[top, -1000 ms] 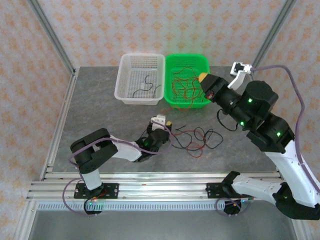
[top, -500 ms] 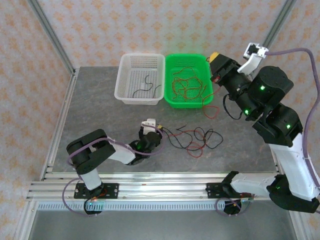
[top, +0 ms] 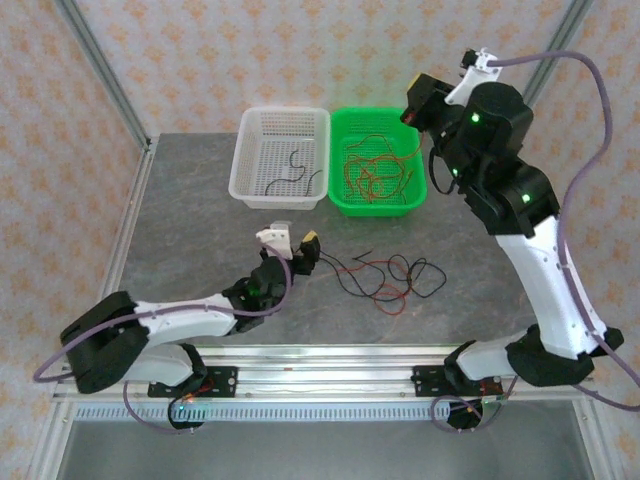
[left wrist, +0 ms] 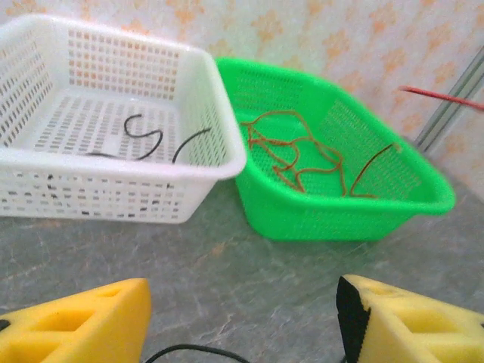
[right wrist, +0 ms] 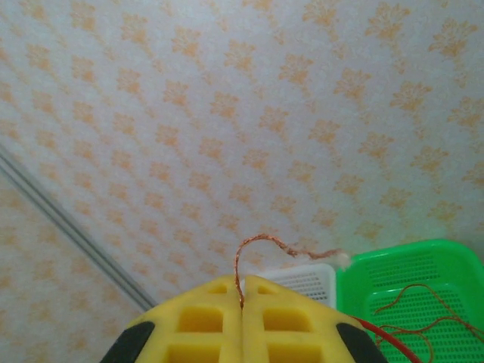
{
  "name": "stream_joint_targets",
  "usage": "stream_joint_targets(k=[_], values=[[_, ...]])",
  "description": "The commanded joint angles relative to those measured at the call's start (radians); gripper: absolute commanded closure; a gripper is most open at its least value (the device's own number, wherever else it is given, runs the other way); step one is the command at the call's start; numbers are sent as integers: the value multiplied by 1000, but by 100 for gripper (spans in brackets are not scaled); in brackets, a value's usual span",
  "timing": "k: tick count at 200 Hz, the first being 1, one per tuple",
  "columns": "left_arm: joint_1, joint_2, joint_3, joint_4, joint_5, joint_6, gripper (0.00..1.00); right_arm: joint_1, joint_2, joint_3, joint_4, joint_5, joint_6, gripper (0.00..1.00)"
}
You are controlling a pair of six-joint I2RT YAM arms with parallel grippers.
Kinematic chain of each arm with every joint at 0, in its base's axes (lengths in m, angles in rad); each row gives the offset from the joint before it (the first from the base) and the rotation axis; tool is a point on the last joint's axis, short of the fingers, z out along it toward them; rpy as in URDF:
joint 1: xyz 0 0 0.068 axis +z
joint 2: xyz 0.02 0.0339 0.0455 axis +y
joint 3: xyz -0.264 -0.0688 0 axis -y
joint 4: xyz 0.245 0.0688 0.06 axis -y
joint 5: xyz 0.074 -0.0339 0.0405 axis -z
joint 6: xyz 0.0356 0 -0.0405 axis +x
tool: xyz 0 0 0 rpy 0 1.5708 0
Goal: Untangle the cables
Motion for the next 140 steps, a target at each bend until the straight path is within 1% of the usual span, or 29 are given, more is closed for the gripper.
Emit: stream_joint_targets(k=[1,58,91,140], values=[[7,-93,-10,-126,6,19,32,-40,35,43,63,-74,-41,100],[6,-350,-49,-276,-9,-14,31,-123,165,57,108,-198,-50,100],[6,-463,-65,-366,-28,-37,31,-152,222,36,117,-196,-52,100],[7,-584,-91,-457,-37,-81,31,-186,248,-116,186,-196,-36,100]])
